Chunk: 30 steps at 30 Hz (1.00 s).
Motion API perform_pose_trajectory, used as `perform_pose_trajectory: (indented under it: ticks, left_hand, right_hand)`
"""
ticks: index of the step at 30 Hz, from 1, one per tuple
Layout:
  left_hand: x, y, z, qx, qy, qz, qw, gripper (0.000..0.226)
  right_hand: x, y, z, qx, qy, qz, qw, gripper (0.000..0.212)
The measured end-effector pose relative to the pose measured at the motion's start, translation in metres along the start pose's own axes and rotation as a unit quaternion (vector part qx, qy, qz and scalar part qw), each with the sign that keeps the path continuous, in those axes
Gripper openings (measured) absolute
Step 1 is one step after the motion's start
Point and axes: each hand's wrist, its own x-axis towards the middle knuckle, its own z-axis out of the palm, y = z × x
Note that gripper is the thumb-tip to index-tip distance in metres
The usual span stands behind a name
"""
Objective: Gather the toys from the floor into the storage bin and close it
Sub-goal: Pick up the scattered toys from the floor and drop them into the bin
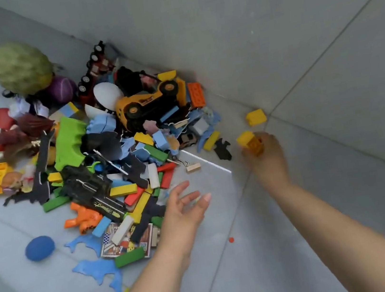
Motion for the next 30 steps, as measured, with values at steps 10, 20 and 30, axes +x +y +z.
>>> perform_pose_trajectory:
  ticks: [10,20,30]
  left_hand:
    - [0.024,0.011,0.018,-0.291,-0.041,-0.082,0.952,0.033]
    - [0.015,-0.002,0.007,-0.340,-0.024,-0.140,0.930,0.050]
    - [-0.002,-0.015,-0.001,-0.368,-0.008,-0.133,0.920,0.024]
  right_hand:
    - [0.069,0.009,-0.028,-0.141,-0.048,-0.157,0.976,0.052]
    - [-0.035,-0.029,-0.006,-0.014,-0.197,-0.193,0.961,0.058]
    - [-0.006,-0.030,0.010,-0.048,-0.129,-0.077,0.988,0.061]
